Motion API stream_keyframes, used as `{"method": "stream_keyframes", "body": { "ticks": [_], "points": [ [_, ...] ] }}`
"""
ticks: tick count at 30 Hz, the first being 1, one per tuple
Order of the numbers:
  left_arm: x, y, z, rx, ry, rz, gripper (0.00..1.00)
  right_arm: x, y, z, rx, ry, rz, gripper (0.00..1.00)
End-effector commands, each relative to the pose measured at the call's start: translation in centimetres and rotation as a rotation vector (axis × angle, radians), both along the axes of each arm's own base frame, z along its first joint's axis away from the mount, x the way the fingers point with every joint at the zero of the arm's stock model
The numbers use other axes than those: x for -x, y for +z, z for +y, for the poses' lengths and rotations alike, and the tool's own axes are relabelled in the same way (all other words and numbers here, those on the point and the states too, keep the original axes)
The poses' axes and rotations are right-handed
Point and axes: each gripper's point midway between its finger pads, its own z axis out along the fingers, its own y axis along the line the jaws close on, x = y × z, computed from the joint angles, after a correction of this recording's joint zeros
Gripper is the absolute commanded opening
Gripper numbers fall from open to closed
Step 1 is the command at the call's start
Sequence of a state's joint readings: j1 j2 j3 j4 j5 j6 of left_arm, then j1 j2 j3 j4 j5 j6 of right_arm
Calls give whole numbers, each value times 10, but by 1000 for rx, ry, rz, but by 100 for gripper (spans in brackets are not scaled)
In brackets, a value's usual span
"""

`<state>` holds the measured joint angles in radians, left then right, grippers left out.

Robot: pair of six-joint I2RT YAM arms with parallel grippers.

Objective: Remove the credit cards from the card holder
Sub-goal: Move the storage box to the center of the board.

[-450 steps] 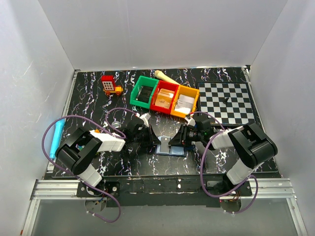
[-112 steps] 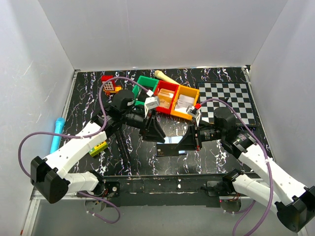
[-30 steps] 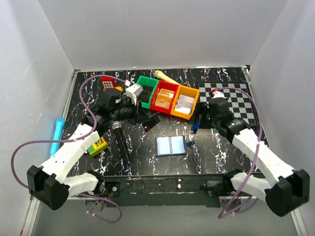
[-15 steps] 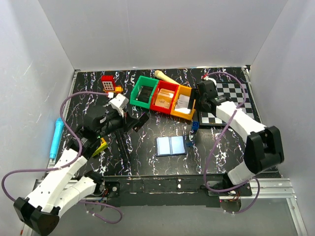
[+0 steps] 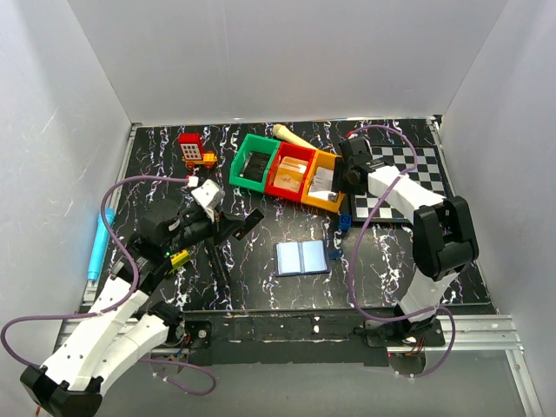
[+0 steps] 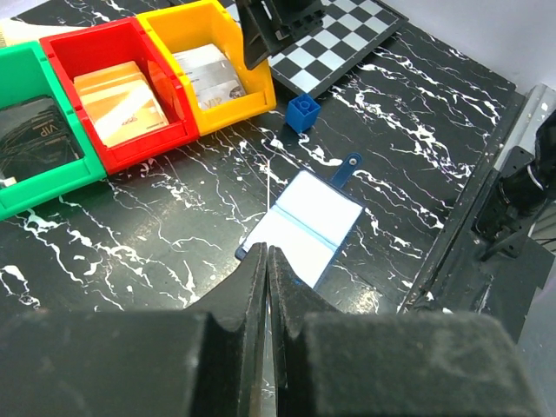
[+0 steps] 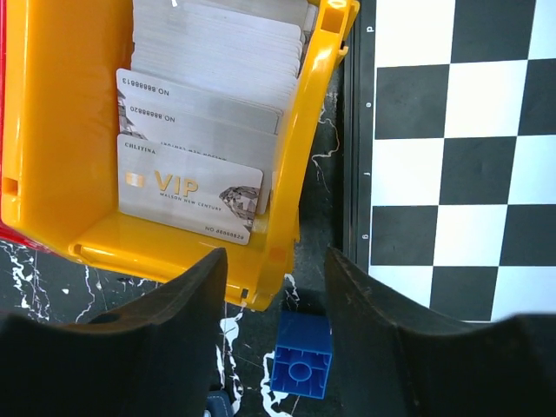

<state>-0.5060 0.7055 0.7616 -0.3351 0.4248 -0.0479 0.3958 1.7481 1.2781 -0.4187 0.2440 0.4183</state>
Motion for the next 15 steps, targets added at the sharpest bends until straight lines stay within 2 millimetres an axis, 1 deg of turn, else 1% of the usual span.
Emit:
{"method": "stream_keyframes", "body": {
  "ticks": [1, 3, 8, 14, 15],
  "points": [
    [6, 2, -5, -2, -54, -24, 0, -8, 6, 4, 2, 50, -11, 53],
    [7, 2, -6, -2, -61, -20, 0, -5, 3, 4, 3, 65, -1, 49],
    [15, -1, -12, -1, -128, -16, 0, 2, -5, 5, 10, 108, 17, 30],
    [21, 1, -16, -14, -196, -62, 0, 15, -10, 7, 2, 171, 34, 20],
    [22, 1, -17, -13, -204, -65, 0, 18, -12, 9, -5, 189, 36, 17]
  ]
}}
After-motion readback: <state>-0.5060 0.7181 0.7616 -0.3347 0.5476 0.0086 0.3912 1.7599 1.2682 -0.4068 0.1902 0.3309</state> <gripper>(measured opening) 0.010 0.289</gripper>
